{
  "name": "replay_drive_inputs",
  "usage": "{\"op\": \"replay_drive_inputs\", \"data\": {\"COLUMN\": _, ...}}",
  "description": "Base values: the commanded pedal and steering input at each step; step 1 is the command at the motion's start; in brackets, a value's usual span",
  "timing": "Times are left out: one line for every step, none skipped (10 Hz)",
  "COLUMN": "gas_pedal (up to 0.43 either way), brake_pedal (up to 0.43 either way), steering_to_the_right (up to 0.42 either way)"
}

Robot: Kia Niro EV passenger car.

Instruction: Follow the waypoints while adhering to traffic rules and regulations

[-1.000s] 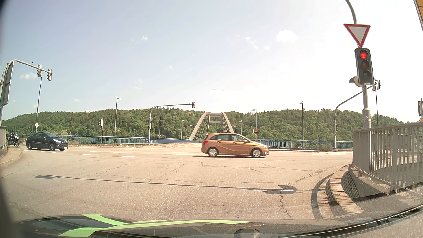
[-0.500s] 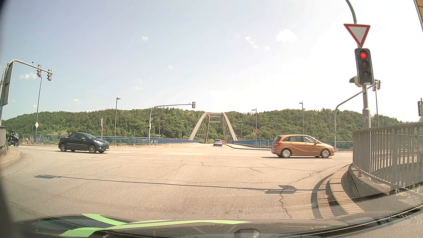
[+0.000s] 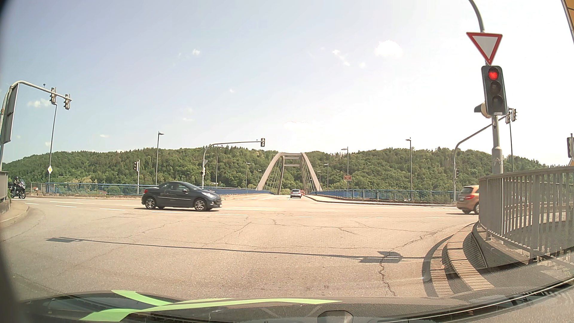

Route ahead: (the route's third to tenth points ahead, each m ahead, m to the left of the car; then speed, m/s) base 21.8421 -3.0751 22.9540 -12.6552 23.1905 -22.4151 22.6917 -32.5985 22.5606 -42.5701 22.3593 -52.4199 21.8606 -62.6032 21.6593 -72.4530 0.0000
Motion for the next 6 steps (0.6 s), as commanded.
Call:
{"op": "replay_drive_inputs", "data": {"gas_pedal": 0.000, "brake_pedal": 0.354, "steering_to_the_right": 0.038}}
{"op": "replay_drive_inputs", "data": {"gas_pedal": 0.000, "brake_pedal": 0.354, "steering_to_the_right": 0.037}}
{"op": "replay_drive_inputs", "data": {"gas_pedal": 0.000, "brake_pedal": 0.354, "steering_to_the_right": 0.037}}
{"op": "replay_drive_inputs", "data": {"gas_pedal": 0.000, "brake_pedal": 0.354, "steering_to_the_right": 0.038}}
{"op": "replay_drive_inputs", "data": {"gas_pedal": 0.000, "brake_pedal": 0.354, "steering_to_the_right": 0.037}}
{"op": "replay_drive_inputs", "data": {"gas_pedal": 0.000, "brake_pedal": 0.354, "steering_to_the_right": 0.037}}
